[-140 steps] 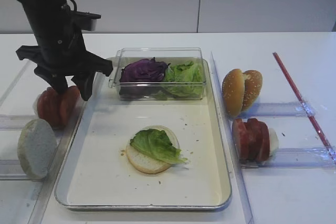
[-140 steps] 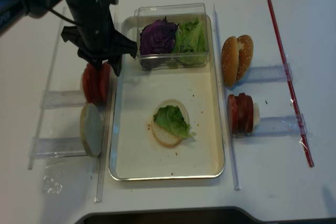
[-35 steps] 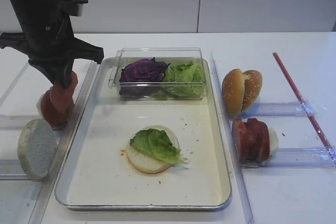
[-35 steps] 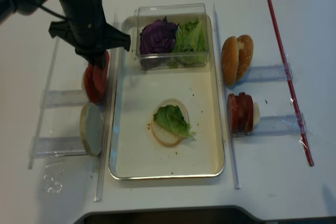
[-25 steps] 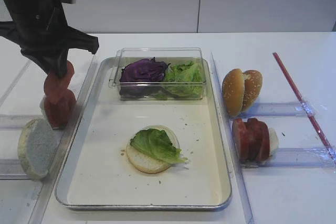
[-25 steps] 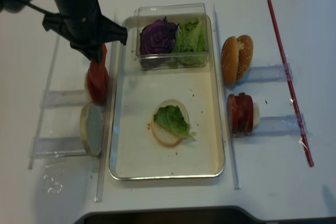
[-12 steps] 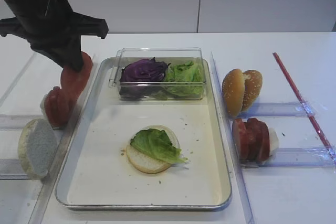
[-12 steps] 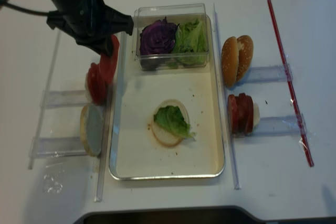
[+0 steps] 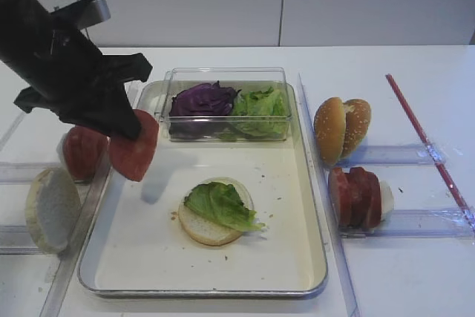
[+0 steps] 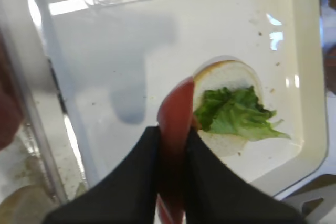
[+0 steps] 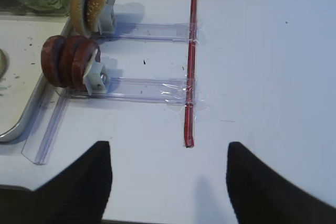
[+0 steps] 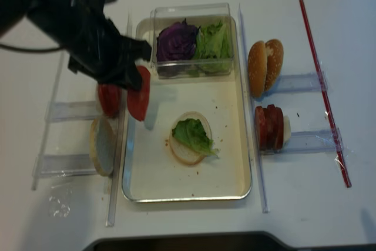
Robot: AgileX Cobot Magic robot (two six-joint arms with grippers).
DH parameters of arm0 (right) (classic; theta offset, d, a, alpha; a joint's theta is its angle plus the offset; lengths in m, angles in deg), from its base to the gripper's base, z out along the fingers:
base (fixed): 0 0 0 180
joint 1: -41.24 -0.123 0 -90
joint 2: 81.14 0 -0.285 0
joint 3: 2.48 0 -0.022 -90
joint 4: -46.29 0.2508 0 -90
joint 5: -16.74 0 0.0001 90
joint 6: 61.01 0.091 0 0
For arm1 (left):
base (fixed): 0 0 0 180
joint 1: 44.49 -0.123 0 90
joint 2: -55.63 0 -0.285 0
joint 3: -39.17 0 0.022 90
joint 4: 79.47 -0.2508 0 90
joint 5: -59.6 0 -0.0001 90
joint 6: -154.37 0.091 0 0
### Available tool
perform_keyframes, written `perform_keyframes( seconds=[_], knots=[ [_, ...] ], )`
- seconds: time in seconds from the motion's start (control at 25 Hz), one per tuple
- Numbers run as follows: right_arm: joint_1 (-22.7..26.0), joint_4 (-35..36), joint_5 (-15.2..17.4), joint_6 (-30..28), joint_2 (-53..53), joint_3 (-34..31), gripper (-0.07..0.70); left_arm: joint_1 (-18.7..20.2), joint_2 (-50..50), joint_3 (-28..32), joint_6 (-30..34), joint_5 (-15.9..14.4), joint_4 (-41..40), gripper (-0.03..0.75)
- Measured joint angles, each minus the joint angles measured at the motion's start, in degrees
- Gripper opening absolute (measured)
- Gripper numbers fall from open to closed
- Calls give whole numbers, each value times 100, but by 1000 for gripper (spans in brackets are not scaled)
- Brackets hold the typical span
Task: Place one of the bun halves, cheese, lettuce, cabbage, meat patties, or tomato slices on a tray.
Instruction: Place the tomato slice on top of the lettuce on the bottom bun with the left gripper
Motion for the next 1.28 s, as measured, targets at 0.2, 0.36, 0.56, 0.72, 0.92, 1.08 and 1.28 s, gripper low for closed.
perform_keyframes(
  seconds=[0.2, 0.36, 0.56, 0.72, 0.92, 1.08, 1.28],
  knots=[
    [0, 0, 0, 0, 0, 0, 505, -349, -153, 650, 1299, 87, 1745, 104],
    [0, 0, 0, 10, 0, 0, 505, -567, -151, 1067, 2289, -75, 3013, 104],
    [0, 0, 0, 10, 0, 0, 505, -580, -151, 1170, 2620, -267, 3701, 104],
    [0, 0, 0, 10, 0, 0, 505, -580, -151, 1170, 2655, -317, 4093, 104],
    [0, 0, 0, 10, 0, 0, 505, -546, -88, 1265, 2655, -507, 4353, 104],
    [0, 0, 0, 10, 0, 0, 505, -382, 107, 1448, 2655, -544, 4684, 104],
    [0, 0, 0, 10, 0, 0, 505, -190, 199, 1634, 2655, -497, 4812, 104]
  ],
)
